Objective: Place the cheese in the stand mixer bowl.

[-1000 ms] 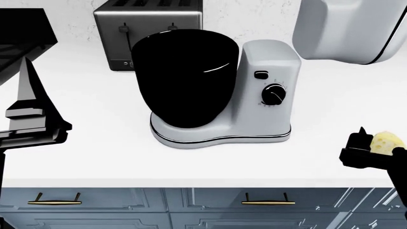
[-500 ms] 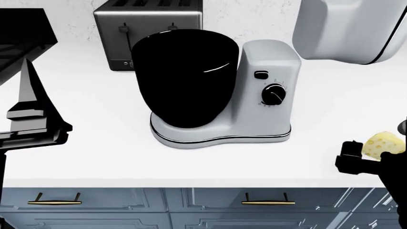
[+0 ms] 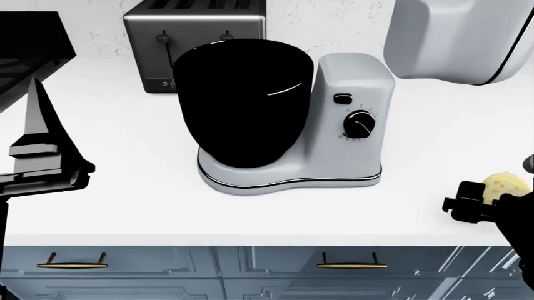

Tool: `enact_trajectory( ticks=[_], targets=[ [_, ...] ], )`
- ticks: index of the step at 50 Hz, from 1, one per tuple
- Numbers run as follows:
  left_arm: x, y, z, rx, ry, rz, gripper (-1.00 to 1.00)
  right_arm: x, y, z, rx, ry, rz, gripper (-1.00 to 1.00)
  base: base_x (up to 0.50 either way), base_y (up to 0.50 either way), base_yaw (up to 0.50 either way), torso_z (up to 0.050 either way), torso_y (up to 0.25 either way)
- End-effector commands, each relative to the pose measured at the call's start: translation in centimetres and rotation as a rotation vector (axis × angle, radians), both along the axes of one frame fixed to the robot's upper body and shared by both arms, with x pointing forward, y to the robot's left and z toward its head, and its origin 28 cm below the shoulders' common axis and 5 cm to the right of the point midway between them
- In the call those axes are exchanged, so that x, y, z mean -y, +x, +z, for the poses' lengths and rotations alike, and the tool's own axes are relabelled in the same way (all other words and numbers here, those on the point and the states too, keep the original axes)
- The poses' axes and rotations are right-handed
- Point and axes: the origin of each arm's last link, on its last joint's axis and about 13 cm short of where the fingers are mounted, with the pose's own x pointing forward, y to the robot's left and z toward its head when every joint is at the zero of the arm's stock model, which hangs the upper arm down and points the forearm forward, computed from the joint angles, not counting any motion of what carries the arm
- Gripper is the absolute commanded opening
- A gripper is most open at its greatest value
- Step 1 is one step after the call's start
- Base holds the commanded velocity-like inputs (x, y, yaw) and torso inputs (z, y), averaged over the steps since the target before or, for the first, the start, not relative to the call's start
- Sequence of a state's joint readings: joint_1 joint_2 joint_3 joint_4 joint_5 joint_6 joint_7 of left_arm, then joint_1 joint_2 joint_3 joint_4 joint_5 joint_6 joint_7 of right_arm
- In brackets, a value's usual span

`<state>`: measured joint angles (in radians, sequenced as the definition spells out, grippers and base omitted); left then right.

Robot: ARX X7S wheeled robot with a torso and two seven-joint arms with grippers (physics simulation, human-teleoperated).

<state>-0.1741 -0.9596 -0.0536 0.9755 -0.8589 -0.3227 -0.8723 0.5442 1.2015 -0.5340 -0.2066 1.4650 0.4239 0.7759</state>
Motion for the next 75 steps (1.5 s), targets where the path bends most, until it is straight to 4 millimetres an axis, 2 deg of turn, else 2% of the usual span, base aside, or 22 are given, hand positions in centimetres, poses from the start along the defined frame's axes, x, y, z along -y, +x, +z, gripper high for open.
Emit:
enact_trajectory(
  ticks=[1,3,4,6,12,18,21,22,27,33,45,58,62,63,65,75],
  targets=[
    [-0.2,0.0,0.2,0.029,-0.002,0.007,1.00,-0.3,-1.1,-2.2,-0.095,-0.031,0.038,-1.00,0.00,0.00,0.00,0.000,0.000],
    [-0.2,0.0,0.2,0.030,-0.002,0.008,1.00,-0.9,-1.6,-0.9,-0.046,-0.044,0.072,-1.00,0.00,0.00,0.00,0.000,0.000],
    [-0.2,0.0,0.2,0.030,-0.002,0.008,1.00,-0.9,-1.6,-0.9,-0.046,-0.044,0.072,-1.00,0.00,0.00,0.00,0.000,0.000],
    [-0.2,0.0,0.2,0.030,-0.004,0.008,1.00,-1.5,-2.4,0.8,0.013,-0.065,0.112,-1.00,0.00,0.00,0.00,-0.008,0.000],
    [-0.2,-0.1,0.2,0.031,-0.005,0.010,1.00,-3.5,-5.7,5.1,0.138,-0.153,0.228,-1.00,0.00,0.00,0.00,0.000,0.000],
    [-0.3,-0.1,0.2,0.032,-0.004,0.013,1.00,-5.2,-8.0,6.6,0.197,-0.160,0.347,-1.00,0.00,0.00,0.00,0.000,0.000],
    [-0.3,-0.1,0.2,0.032,-0.005,0.015,1.00,-5.7,-8.4,6.9,0.206,-0.158,0.386,-1.00,0.00,0.00,0.00,0.000,0.000],
    [-0.3,0.0,0.2,0.029,-0.005,0.016,1.00,-6.4,-9.0,7.3,0.225,-0.126,0.463,-1.00,0.00,0.00,0.00,0.000,0.000],
    [-0.3,0.0,0.2,0.029,-0.005,0.015,1.00,-7.7,-10.6,8.4,0.275,-0.137,0.585,-1.00,0.00,0.00,0.00,0.000,0.000],
    [-0.3,0.0,0.1,0.028,-0.005,0.015,1.00,-9.0,-11.4,9.7,0.340,-0.159,0.707,-1.00,0.00,0.00,0.00,0.000,0.000],
    [-0.3,0.0,0.0,0.024,-0.004,0.015,1.00,-13.3,-9.9,12.9,0.450,-0.239,0.921,-1.00,0.00,0.00,0.00,0.000,0.000],
    [-0.4,-0.1,0.1,0.025,-0.006,0.016,1.00,-16.5,-5.8,15.0,0.493,-0.268,0.966,-1.00,0.00,0.00,0.00,0.000,0.000],
    [-0.4,-0.1,0.1,0.025,-0.006,0.017,1.00,-16.8,-5.3,15.3,0.503,-0.263,0.969,-1.00,0.00,0.00,0.00,0.000,0.000],
    [-0.4,-0.1,0.1,0.025,-0.006,0.020,1.00,-17.7,-4.0,15.9,0.531,-0.264,0.994,-1.00,0.00,0.00,0.00,0.000,0.000],
    [-0.4,-0.1,0.1,0.024,-0.006,0.020,1.00,-18.1,-3.2,16.2,0.538,-0.256,1.008,-1.00,0.00,0.00,0.00,0.000,0.000],
    [-0.5,-0.1,0.1,0.025,-0.005,0.023,1.00,-20.4,-0.3,17.7,0.527,-0.253,1.035,-1.00,0.00,0.00,0.00,0.000,0.000]
  ],
)
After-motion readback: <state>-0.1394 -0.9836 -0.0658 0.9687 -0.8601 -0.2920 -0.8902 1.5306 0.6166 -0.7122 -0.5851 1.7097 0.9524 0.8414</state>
